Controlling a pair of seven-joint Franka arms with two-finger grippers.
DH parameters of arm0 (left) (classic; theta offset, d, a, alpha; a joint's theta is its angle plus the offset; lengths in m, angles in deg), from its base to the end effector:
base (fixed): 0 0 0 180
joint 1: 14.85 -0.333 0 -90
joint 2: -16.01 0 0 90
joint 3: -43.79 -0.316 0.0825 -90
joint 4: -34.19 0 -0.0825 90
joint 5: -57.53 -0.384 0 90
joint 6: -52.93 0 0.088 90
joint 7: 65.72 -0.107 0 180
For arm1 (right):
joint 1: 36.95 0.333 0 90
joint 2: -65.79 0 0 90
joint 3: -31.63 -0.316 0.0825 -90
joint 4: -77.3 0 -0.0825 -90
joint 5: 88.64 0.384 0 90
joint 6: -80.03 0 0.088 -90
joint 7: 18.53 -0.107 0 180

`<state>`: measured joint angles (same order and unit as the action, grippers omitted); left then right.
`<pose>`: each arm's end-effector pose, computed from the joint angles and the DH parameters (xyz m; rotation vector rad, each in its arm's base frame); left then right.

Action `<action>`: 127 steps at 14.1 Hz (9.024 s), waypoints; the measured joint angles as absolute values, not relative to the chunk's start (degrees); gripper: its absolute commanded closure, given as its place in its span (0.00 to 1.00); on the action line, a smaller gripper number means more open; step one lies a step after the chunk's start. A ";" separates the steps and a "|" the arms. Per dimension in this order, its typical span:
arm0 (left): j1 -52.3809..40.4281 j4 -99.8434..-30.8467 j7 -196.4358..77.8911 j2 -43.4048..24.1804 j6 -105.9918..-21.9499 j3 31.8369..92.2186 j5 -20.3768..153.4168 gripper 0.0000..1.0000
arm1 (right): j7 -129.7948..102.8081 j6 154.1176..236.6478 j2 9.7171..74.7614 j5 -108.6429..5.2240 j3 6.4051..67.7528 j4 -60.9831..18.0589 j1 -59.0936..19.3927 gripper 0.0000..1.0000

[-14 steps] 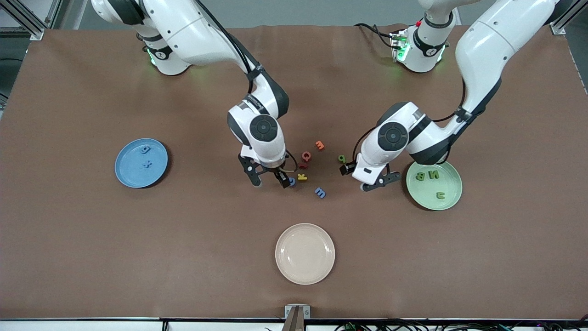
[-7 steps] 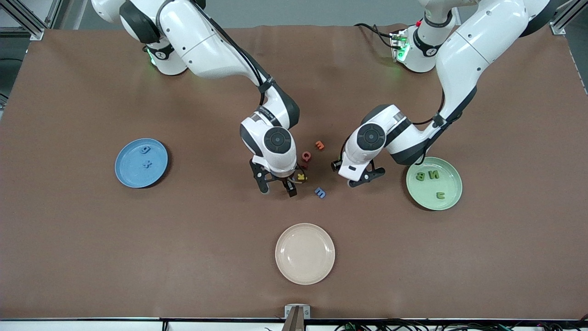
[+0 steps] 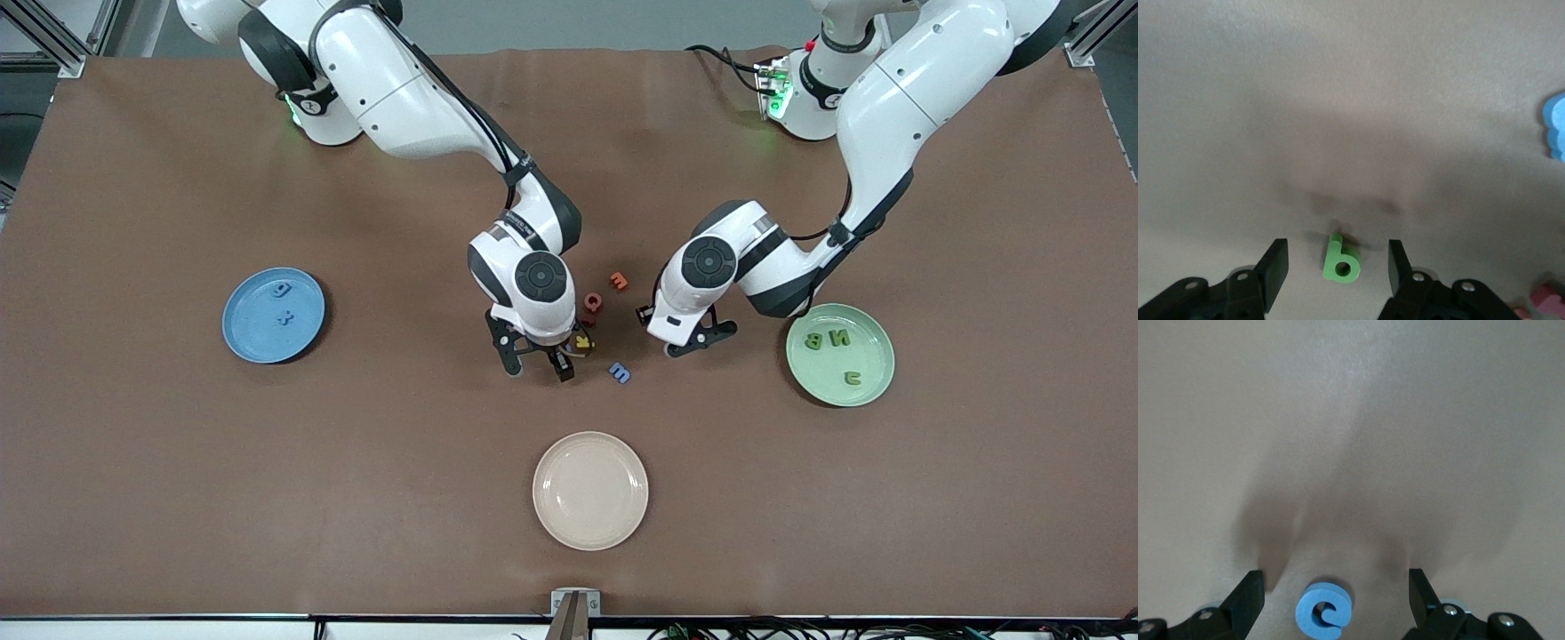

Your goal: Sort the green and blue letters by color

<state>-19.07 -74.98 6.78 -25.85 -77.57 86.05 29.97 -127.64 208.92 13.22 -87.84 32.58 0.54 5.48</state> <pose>0.4959 -0.3557 0.1856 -3.0655 -0.5509 0.2735 0.5505 0.4908 0.1724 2.6015 -1.7470 0.0006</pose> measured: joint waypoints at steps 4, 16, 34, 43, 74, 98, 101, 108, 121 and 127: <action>-19.03 -75.78 6.78 -26.24 -78.10 86.04 29.96 0.41 | -128.46 209.04 12.47 -87.93 32.65 1.70 5.79 0.09; -19.00 -76.41 6.78 -26.28 -80.19 86.03 29.94 0.56 | -128.58 209.02 11.95 -87.94 32.71 3.54 6.25 0.80; -21.00 -76.29 6.16 -25.21 -80.62 86.04 29.42 0.91 | -89.27 196.34 33.43 -89.91 34.20 -19.11 -5.37 1.00; -37.80 -76.06 -12.75 -19.95 -76.89 90.07 29.41 0.92 | -64.05 207.93 58.67 -90.15 34.28 -53.75 -18.81 1.00; -49.26 -74.85 -28.50 -23.86 -76.95 87.14 25.68 0.29 | -80.58 217.31 50.98 -90.14 31.98 -44.93 -4.75 0.00; -41.65 -73.52 -57.79 -12.72 -72.13 75.31 51.00 0.00 | -55.07 206.57 23.02 -90.51 32.55 -2.74 5.82 0.00; -32.13 -75.06 -64.97 -8.43 -71.42 64.32 58.27 0.00 | -51.65 211.51 18.65 -90.53 32.51 0.64 6.38 0.00; -15.47 -75.06 -72.07 -2.76 -67.02 45.52 63.94 0.00 | -47.85 216.75 4.16 -92.24 32.68 17.33 8.67 0.08; -17.68 -64.35 -69.22 14.61 -55.07 44.86 63.94 0.00 | -42.44 219.41 2.00 -94.35 32.72 18.47 9.79 0.30; -17.68 -54.17 -68.67 13.72 -48.23 44.86 63.94 0.00 | -41.90 219.81 1.85 -94.35 32.69 18.47 9.97 0.43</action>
